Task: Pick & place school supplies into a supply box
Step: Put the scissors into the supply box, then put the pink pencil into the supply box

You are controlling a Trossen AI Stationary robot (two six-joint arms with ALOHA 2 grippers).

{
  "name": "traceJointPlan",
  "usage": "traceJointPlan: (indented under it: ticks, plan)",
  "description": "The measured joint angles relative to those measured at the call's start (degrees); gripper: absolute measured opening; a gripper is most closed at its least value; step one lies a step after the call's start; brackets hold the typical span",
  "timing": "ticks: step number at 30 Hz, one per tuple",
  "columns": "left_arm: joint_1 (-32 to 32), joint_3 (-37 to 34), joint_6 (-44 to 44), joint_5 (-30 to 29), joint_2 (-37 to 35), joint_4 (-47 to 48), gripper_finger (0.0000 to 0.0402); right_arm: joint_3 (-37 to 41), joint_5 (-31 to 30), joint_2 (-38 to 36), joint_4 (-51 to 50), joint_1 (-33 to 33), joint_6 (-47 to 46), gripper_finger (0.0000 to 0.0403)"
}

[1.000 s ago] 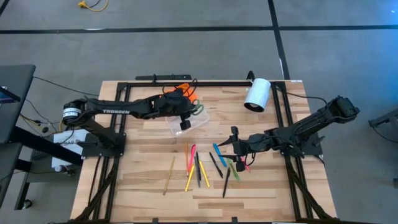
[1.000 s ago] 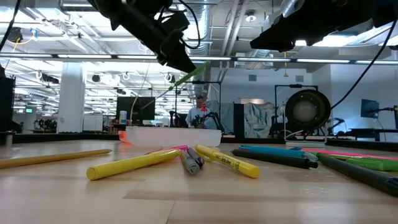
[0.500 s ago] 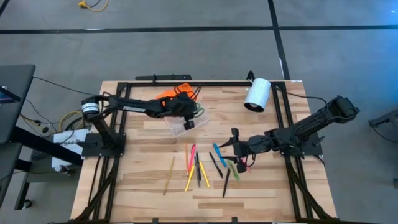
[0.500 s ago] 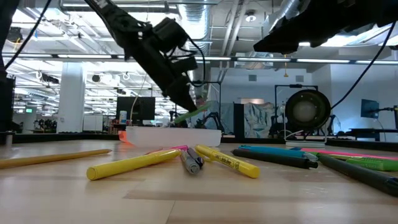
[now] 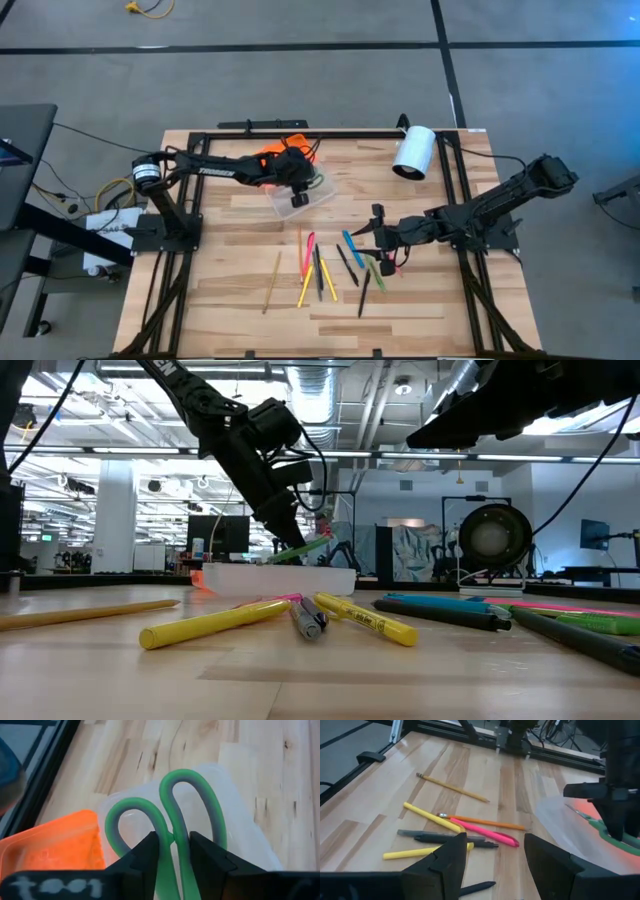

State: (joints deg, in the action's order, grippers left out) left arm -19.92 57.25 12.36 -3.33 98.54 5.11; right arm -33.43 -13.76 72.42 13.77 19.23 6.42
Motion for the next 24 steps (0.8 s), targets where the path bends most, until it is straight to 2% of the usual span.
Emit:
traceJointPlan:
  ticks: [9,15,22,24]
  plan:
    - [0.0,0.0,0.18,-0.42,0.0,0.32,0.0162,0.0,-0.01,0.0,0.03,-0.25,-0.02,0.0193]
    - [0.35,0.0,0.35,1.0,-0.32,0.47,0.0175,0.0,-0.79,0.0,-2.6,-0.7,-3.72,0.0193]
    - [4.4,0.0,0.44,1.38,-4.54,1.73,0.0176,-0.01,-11.62,0.0,-9.05,-1.36,-11.72,0.0193]
    - [6.29,0.0,0.4,1.27,-6.6,3.79,0.0176,0.0,-13.13,0.0,-10.0,-1.32,-13.52,0.0193]
